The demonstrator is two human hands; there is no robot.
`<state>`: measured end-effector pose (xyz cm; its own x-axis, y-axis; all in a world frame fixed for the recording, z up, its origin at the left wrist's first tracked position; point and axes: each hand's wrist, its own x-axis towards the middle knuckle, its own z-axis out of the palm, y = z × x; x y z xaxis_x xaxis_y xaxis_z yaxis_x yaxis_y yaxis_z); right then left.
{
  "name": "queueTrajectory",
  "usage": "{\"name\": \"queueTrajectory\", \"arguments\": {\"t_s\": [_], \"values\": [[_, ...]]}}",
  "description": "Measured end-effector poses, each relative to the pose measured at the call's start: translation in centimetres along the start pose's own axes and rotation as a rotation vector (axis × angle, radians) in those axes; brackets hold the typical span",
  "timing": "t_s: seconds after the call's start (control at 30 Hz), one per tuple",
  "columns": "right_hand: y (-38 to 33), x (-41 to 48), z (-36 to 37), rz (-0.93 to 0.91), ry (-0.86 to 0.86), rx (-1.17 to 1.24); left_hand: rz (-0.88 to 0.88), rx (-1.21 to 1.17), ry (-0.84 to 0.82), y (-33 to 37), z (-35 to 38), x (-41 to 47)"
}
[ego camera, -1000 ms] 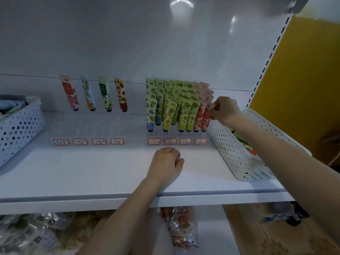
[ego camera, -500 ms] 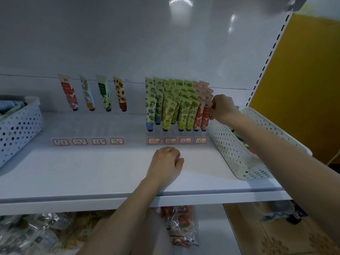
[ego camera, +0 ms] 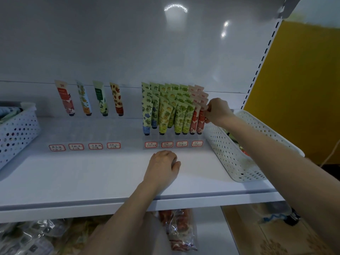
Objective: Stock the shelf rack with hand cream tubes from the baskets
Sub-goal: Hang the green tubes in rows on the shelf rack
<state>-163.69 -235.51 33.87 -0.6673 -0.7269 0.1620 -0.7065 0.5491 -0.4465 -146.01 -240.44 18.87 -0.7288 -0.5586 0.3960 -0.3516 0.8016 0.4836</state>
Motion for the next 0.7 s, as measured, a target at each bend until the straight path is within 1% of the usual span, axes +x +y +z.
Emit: {"name": "queueTrajectory", "arguments": {"t_s": [0.27, 0.53, 0.7], "values": [[0.1, 0.2, 0.1, 0.018, -0.021, 0.040, 0.002, -0.002, 0.008, 0.0, 0.0, 0.0], [0.4, 0.1, -0.7, -0.045, -0.043, 0.068, -0.001, -0.001, 0.001, 0.0, -0.1, 0.0], [0.1, -0.2, -1.1, -0.090, -0.006, 0.074, -0.012, 0.004, -0.010, 0.2, -0.2, 0.0]]}}
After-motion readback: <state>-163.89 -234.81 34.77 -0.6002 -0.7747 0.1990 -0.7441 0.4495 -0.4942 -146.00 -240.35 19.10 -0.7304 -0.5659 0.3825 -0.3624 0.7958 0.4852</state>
